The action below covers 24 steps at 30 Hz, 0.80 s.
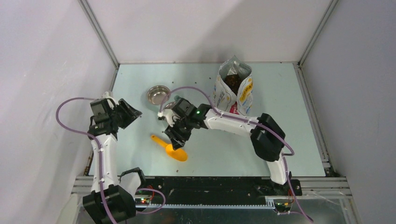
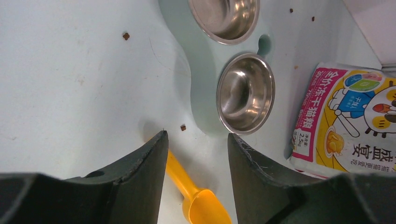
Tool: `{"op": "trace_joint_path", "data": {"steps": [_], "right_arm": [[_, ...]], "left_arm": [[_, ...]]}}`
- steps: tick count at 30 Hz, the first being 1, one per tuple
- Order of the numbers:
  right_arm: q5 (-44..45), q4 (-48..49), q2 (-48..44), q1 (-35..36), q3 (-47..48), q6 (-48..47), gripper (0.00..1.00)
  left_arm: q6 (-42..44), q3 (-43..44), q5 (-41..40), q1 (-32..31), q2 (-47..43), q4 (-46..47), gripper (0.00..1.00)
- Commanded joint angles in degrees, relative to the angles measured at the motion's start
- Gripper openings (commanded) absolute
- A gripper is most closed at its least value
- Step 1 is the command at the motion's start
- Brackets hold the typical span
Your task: Serve the pet food
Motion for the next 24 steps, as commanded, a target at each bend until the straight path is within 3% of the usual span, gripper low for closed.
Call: {"op": "trace_joint_path", "data": {"steps": [1, 10, 12, 14, 16, 17, 24], "right_arm": [[4.36, 3.61, 5.68, 0.58, 2.06, 4.65, 0.52], [5.90, 1.86, 13.33, 2.42, 7.16, 4.62, 0.47], [5.69, 1.70, 14.16, 2.50, 7.63, 4.27, 0.40], [5.67, 1.52, 14.35, 2.40, 8.09, 3.57, 0.27], [5.56, 1.65, 13.58, 1.67, 8.10, 2.87, 0.06], [5.48, 1.77, 13.17, 1.37, 8.07, 2.70, 0.02], [6.22, 3.97, 2.02, -4.47, 6.60, -3.35, 0.00]], "left_arm": [[0.29, 0.18, 2.03, 1.26, -3.35, 0.60, 0.55], [0.02, 1.10, 2.68, 2.04, -4.43, 0.35, 0.54], [0.26, 1.41, 2.62, 2.23, -4.59, 0.34, 0.54], [0.51, 1.42, 2.80, 2.26, -4.67, 0.56, 0.54], [0.63, 1.22, 3.28, 2.26, -4.45, 1.42, 0.54], [0.31, 1.14, 2.79, 2.26, -4.27, 1.69, 0.53], [0.65, 4.29, 0.18, 2.21, -1.42, 8.88, 0.57]]}}
